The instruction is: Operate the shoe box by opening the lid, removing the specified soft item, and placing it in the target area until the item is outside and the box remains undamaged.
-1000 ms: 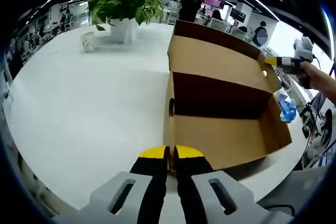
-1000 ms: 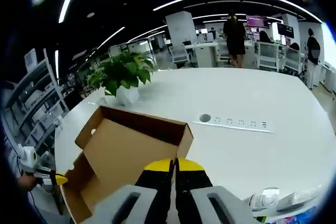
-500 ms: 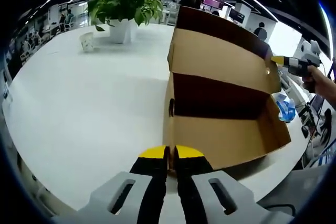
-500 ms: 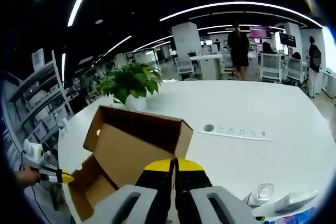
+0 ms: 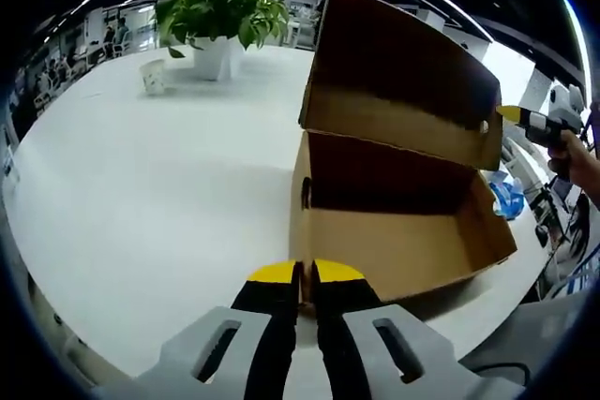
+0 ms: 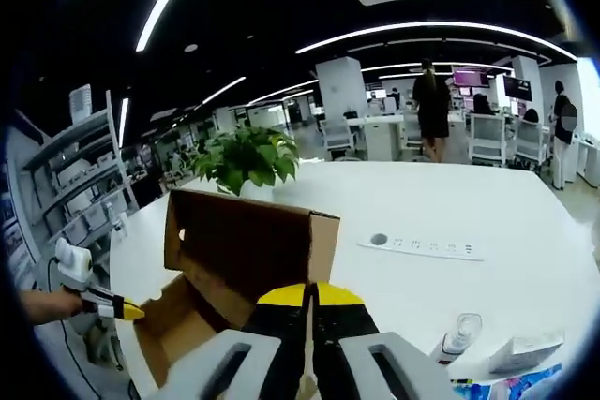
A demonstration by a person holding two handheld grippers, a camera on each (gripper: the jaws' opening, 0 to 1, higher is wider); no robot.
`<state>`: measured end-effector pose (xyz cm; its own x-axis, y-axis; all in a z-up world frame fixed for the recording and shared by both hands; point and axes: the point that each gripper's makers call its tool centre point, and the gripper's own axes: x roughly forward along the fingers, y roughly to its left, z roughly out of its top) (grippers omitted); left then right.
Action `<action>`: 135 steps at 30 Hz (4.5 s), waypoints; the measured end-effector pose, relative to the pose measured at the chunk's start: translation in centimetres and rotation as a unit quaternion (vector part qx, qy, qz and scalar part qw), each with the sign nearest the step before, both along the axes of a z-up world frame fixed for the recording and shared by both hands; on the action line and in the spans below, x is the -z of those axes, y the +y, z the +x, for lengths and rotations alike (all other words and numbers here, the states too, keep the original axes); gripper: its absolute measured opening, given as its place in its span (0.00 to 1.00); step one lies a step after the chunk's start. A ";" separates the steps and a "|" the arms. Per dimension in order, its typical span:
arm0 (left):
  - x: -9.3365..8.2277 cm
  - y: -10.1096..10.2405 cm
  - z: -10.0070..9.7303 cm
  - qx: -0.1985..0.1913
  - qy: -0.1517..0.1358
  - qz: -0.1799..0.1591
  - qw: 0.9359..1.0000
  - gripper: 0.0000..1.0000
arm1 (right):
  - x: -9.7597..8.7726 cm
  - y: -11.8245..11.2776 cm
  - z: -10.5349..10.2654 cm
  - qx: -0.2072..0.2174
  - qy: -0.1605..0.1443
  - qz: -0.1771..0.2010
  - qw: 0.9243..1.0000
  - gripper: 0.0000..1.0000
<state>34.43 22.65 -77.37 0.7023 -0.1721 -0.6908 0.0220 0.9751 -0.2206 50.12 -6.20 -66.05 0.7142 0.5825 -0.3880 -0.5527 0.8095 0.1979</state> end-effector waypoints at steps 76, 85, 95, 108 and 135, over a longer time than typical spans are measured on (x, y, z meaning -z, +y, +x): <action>-3.2 0.5 0.1 0.051 -0.057 0.014 0.997 0.06 | 4.4 0.2 -13.5 0.001 0.008 -0.016 1.000 0.00; -4.5 -0.5 0.0 0.095 -0.097 0.030 0.990 0.14 | 5.4 0.3 -14.1 -0.040 -0.008 -0.055 0.998 0.00; -4.6 -1.2 -0.4 0.131 -0.121 0.035 0.983 0.20 | 6.6 0.7 -15.1 -0.095 -0.036 -0.100 0.990 0.07; -5.0 -1.5 -1.0 0.179 -0.122 0.052 0.975 0.27 | 6.9 1.3 -16.1 -0.141 -0.045 -0.112 0.983 0.18; -3.4 -1.7 -1.8 0.196 -0.100 0.065 0.973 0.34 | 8.1 2.1 -17.7 -0.177 -0.012 -0.109 0.978 0.28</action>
<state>32.62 20.97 -73.95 0.7229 -0.3756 -0.5800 0.4289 0.9020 -0.0496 32.40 -4.13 -74.12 0.4928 0.7009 -0.5156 -0.8090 0.5873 0.0252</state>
